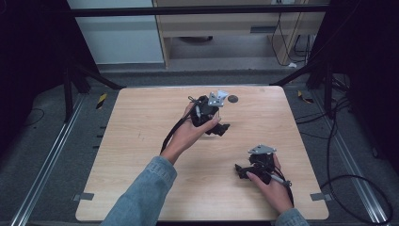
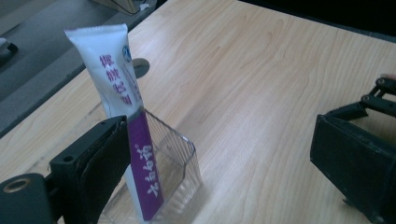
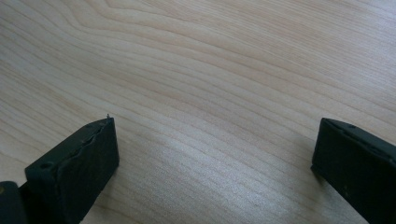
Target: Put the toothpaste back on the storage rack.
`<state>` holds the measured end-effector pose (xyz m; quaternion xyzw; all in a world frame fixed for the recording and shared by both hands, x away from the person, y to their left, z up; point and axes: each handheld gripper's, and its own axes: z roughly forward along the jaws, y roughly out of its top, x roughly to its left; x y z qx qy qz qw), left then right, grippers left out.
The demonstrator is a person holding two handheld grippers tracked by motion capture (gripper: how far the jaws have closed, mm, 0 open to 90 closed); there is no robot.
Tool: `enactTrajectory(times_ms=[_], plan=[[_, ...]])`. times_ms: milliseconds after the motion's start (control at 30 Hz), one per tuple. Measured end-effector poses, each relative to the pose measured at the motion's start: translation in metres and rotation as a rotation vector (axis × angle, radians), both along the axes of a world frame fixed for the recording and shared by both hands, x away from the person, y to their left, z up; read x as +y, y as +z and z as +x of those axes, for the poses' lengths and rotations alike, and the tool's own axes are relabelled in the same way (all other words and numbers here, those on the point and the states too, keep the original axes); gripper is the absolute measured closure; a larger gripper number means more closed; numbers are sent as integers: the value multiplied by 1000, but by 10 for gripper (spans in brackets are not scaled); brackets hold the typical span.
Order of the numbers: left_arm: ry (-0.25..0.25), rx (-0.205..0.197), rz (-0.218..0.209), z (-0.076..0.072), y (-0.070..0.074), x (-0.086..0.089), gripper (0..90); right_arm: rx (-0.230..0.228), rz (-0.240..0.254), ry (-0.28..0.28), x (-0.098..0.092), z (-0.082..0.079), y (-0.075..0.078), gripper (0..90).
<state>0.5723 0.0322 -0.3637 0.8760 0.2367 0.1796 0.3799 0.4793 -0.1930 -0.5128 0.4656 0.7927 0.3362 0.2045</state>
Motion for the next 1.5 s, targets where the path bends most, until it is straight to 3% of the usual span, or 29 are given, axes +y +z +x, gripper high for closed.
enactTrajectory(times_ms=[233,333,400,467,1033,1067,1133,1267,1400,1500], plan=[[26,-7,-20,-14,2,16,50,4,5,-9,1,-1,0,7],[54,-42,-21,-25,-1,28,53,4,6,-15,1,-2,0,7],[44,-27,7,-33,-5,36,46,3,5,-15,1,-2,0,7],[60,-14,-9,-42,-12,48,44,3,4,-17,1,-2,0,7],[130,49,29,-43,-34,97,57,2,4,-2,1,-1,0,7],[146,64,2,-44,-37,106,65,2,5,-3,1,-1,0,7],[158,61,-15,-45,-38,114,64,2,4,-5,1,-1,0,7],[206,43,-22,-43,-40,133,63,2,4,-5,1,-1,0,7],[260,49,-6,-40,-46,150,64,2,4,-5,1,-1,0,7],[274,58,-18,-38,-51,158,64,2,4,-4,1,-1,0,7]])
